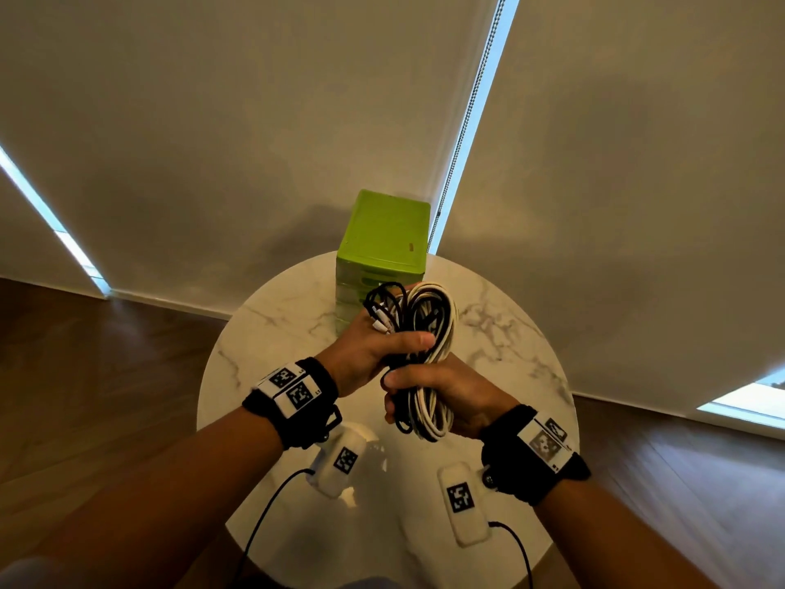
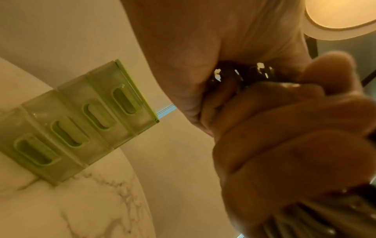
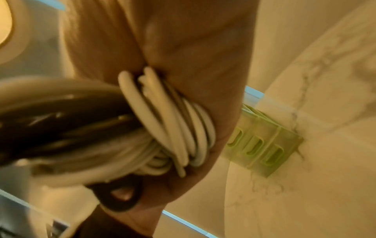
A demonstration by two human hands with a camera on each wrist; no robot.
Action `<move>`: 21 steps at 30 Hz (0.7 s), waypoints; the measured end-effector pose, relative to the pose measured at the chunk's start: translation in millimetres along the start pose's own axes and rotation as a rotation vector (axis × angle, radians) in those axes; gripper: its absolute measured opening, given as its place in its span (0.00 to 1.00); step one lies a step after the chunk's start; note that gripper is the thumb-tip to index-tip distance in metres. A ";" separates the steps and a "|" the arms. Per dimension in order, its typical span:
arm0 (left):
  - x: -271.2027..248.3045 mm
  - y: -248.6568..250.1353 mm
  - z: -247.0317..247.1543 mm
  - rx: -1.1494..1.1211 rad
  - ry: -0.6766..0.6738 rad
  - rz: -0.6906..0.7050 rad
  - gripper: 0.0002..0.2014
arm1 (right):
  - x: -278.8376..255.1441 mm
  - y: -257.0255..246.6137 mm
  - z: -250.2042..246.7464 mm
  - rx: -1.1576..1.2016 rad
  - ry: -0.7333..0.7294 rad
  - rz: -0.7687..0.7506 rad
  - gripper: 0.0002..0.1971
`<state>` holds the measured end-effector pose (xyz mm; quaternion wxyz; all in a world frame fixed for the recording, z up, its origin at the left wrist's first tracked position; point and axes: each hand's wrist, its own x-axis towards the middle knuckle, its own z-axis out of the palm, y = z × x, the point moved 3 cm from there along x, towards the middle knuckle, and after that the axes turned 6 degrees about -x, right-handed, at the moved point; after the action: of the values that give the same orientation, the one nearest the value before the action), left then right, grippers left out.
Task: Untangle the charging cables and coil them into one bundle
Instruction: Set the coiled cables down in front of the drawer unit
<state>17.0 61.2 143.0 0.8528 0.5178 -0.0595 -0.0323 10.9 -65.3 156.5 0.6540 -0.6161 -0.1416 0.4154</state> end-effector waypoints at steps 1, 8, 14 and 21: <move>0.8 -0.5 -1.6 0.020 0.022 0.019 0.24 | 1.2 -0.7 -0.1 -0.051 0.026 -0.019 0.10; 3.7 -10.8 -17.4 0.267 0.132 0.019 0.24 | 12.3 8.5 -6.6 -0.396 0.207 -0.063 0.17; 6.9 -16.7 -13.2 0.341 0.132 0.021 0.17 | 13.9 16.5 3.0 -0.178 0.185 -0.061 0.16; 10.6 -13.1 -20.5 0.401 0.035 -0.005 0.24 | 14.3 18.1 -6.9 -0.133 0.139 0.029 0.16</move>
<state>30.3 72.0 122.7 0.7335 0.6778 -0.0484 -0.0128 17.8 -61.6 133.8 0.6137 -0.6875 -0.1143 0.3709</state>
